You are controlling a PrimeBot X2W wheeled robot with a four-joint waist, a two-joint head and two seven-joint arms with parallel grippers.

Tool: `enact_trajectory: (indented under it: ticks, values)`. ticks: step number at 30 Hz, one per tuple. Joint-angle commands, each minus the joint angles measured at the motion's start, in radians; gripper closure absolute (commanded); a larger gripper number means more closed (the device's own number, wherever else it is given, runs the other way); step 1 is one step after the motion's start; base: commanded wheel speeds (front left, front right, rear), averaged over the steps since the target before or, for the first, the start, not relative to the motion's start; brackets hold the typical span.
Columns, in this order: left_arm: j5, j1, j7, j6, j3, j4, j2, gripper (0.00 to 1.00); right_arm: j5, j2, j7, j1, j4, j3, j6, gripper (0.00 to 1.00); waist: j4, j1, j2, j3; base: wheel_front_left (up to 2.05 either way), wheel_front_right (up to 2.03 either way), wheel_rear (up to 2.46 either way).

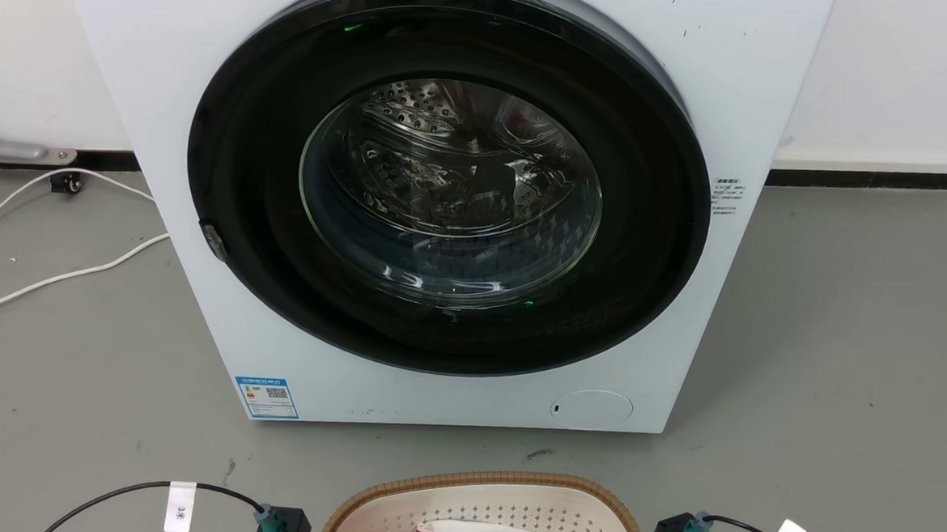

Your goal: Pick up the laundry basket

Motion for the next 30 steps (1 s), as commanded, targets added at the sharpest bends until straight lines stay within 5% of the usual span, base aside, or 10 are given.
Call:
enact_trajectory:
  ticks: [1,30]
  values:
    - [-0.004,-0.009,-0.007,-0.005,-0.007,-0.001,0.000,1.00,0.000,0.006,-0.001,-0.007,-0.003,0.002,0.007,1.00,0.000,0.0000,-0.0001,0.000,0.00,0.00,0.00]
    - [-0.081,-0.020,-0.025,-0.005,-0.086,0.009,0.007,1.00,0.009,0.011,-0.008,0.004,0.005,0.006,0.006,1.00,-0.001,0.0000,-0.0001,-0.002,0.00,0.00,0.00]
